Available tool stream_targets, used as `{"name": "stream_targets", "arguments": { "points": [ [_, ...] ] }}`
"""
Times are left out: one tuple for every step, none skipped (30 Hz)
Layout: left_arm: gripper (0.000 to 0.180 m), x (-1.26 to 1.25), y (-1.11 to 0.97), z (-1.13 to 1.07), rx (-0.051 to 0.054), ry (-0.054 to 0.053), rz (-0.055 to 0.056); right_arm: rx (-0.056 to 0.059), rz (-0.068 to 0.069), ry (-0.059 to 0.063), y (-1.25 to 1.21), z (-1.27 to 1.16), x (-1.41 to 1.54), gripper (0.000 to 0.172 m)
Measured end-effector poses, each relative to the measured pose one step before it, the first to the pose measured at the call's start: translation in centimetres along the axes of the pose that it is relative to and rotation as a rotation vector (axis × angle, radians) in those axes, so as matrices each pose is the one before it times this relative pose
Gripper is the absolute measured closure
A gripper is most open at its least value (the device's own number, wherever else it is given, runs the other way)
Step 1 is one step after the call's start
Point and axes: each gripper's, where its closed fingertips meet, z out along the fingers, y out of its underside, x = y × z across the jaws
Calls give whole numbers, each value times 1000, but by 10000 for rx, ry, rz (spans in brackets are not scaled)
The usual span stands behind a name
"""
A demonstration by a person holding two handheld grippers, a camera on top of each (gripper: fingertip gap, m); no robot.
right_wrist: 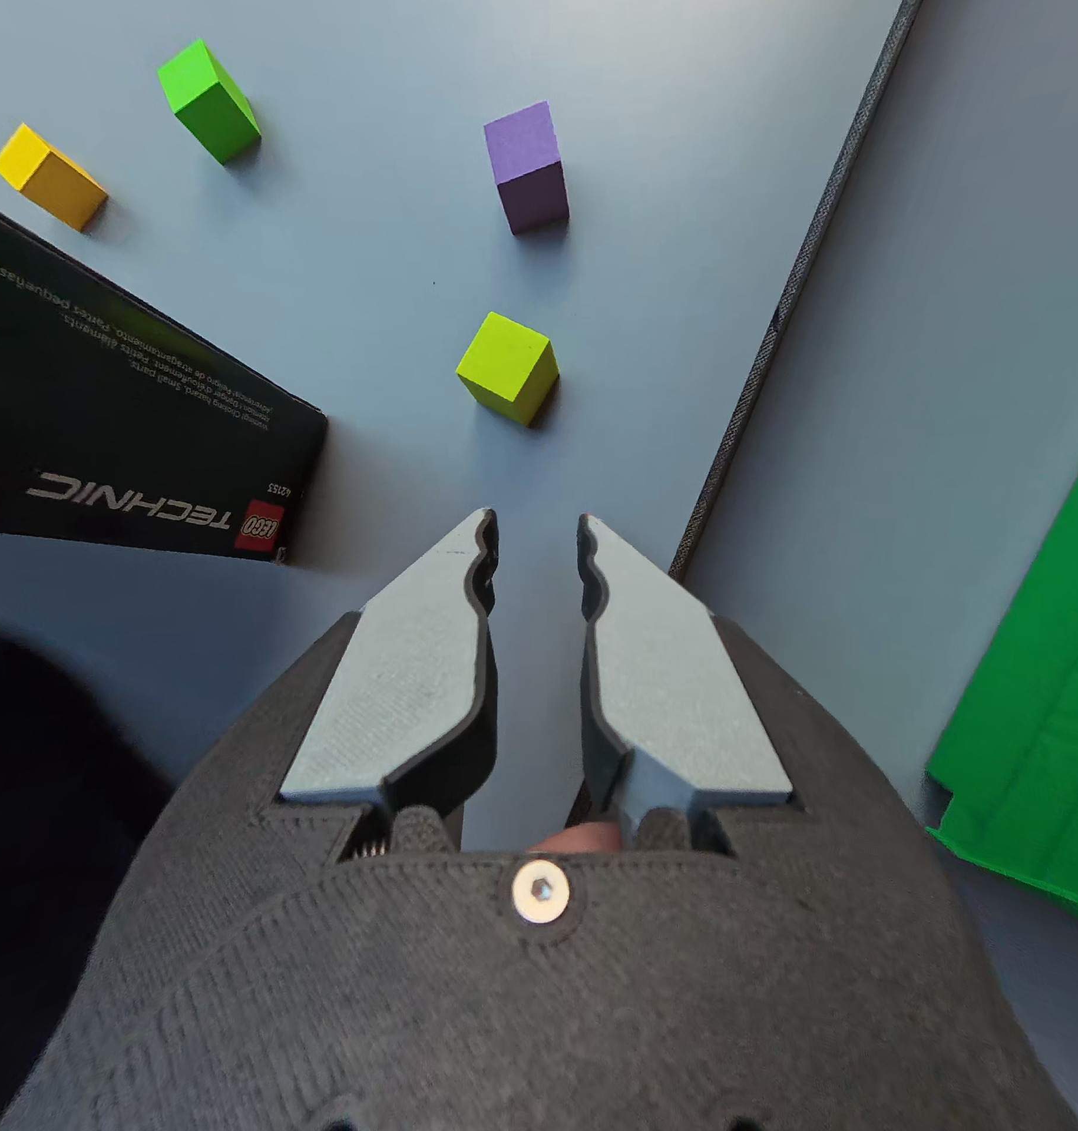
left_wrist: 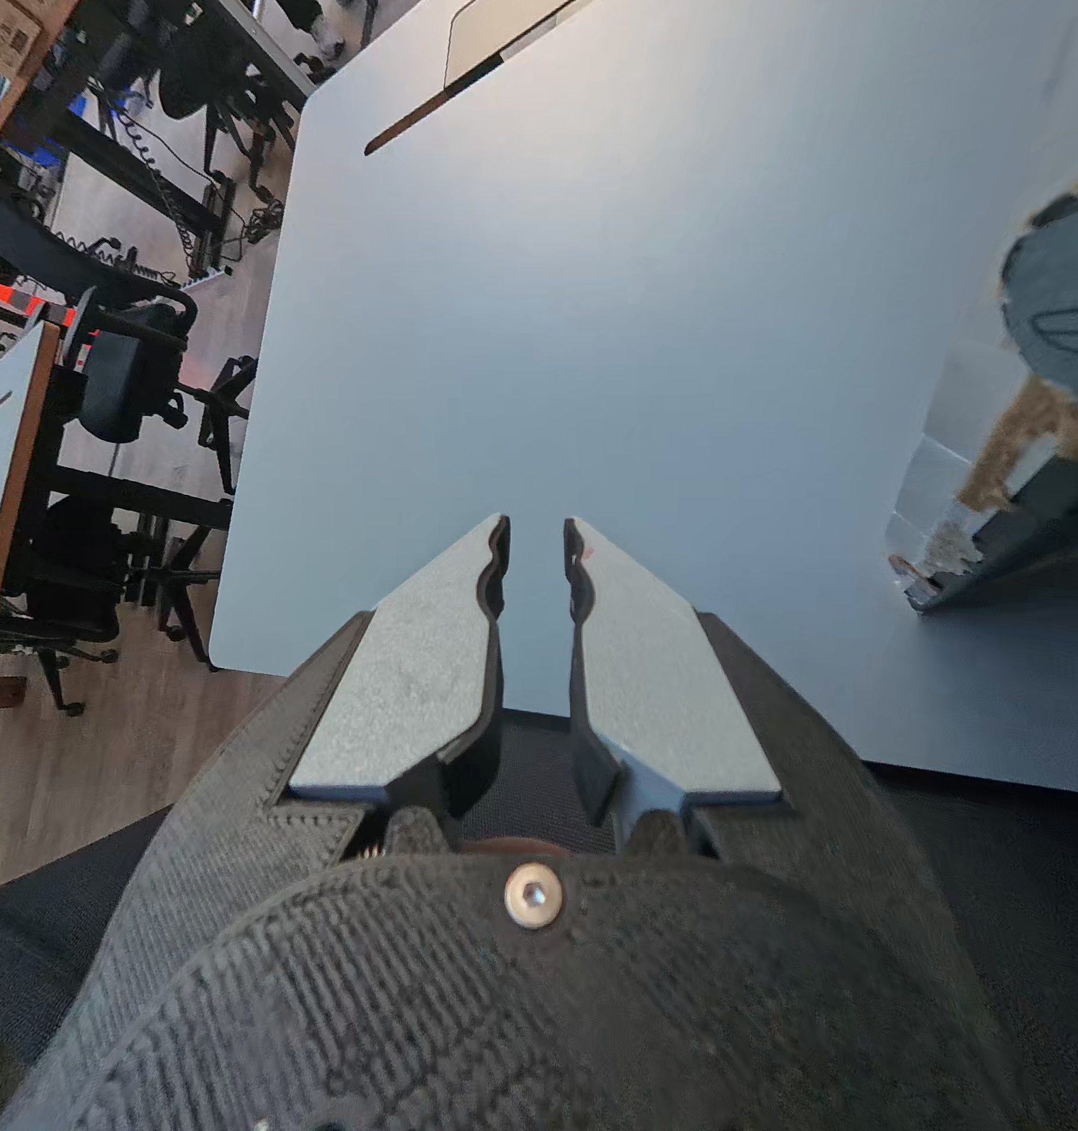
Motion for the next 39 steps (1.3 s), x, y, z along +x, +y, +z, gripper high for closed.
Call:
{"name": "stream_targets", "arguments": {
  "points": [
    [165,-25,112,0,-40,-56,61,42,-45,-22,183,62,-135,148],
    [166,-73,-13,-21,-13,-63,50,61,-85,25,159,42,-76,149],
    [166,-53,-58,-5,-5,-48,33,40,-84,33,152,33,-42,149],
    [167,-42,-14,50,-14,-44,34,13,-65,-11,145,61,-69,149],
    [168,23,124,117,-93,-17,44,-6,-54,-66,105,80,-132,148],
    [168,90,208,144,-146,9,62,-46,-63,-63,118,99,-71,148],
    [168,44,163,102,-105,-15,67,-62,-84,-12,76,106,39,147],
    [168,-16,45,33,-15,-52,49,-38,-79,-14,-27,102,71,147],
    [168,-67,-83,-14,49,-62,19,-4,-53,-46,-160,79,53,146],
    [169,-75,-128,-8,54,-41,-9,9,-49,-53,-235,80,43,145],
    [169,-79,-104,15,25,-20,-30,-5,-92,-67,-268,116,24,143],
    [169,-57,-44,27,-10,-10,-37,-43,-164,-100,-254,135,-36,140],
    [169,-66,16,16,-12,-22,-40,-74,-235,-138,-238,161,-108,139],
    [169,-41,36,-2,1,-18,-27,-87,-318,-166,-259,157,-159,137],
    [169,-12,26,-16,6,-3,-8,-121,-402,-191,-219,163,-203,137],
    [169,-9,5,-38,20,-11,-1,-191,-437,-227,-128,177,-243,137],
    [169,-16,-22,-42,31,-8,0,-223,-441,-200,-51,158,-198,136],
    [169,-20,-47,-38,36,-13,-5,-227,-426,-142,-21,149,-121,136],
    [169,-39,-55,-29,35,-17,-15,-236,-407,-59,24,147,-49,136],
    [169,-30,-41,-3,29,-11,-21,-204,-376,18,12,147,14,136],
    [169,0,-8,23,7,6,-19,-144,-308,-16,-74,167,-81,135],
    [169,-7,-4,21,5,2,-16,-106,-251,-69,-164,183,-182,134],
    [169,-14,-45,0,24,-2,-18,-101,-274,29,-217,194,-27,132],
    [170,-7,-41,2,25,8,-19,-102,-269,236,-229,180,321,131],
    [169,1,10,-11,1,7,-14,-73,-210,229,-292,177,408,130],
    [169,-5,41,0,-8,-4,-2,-48,-196,82,-346,184,244,130],
    [170,14,25,-6,-2,1,6,-68,-248,21,-351,186,196,129],
    [170,35,-35,-14,15,15,15,-125,-341,54,-271,204,263,129],
    [170,28,-54,-13,16,14,22,-223,-427,81,-106,270,306,127],
    [170,0,-51,10,15,-5,11,-319,-481,105,46,342,320,126],
    [170,3,-22,23,4,-7,3,-337,-499,116,93,370,292,123],
    [169,10,13,27,-12,7,0,-284,-488,121,62,297,288,122],
    [169,20,23,22,-16,3,2,-172,-374,110,-11,179,306,128],
    [169,-12,28,8,-11,-1,-3,-85,-163,8,-53,89,201,139],
    [169,-23,8,-19,-1,-6,-11,-18,33,-66,-107,31,82,139],
    [170,-66,-4,-49,26,-31,-16,5,128,-80,-85,-31,21,139],
    [169,-74,-12,-75,39,-34,-24,63,174,-78,-95,-98,-40,139],
    [170,-69,-17,-78,42,-27,-37,144,257,-63,-117,-159,-61,139],
    [169,-77,-14,-65,37,-21,-34,194,366,-96,-115,-199,-102,140]
  ]
}}
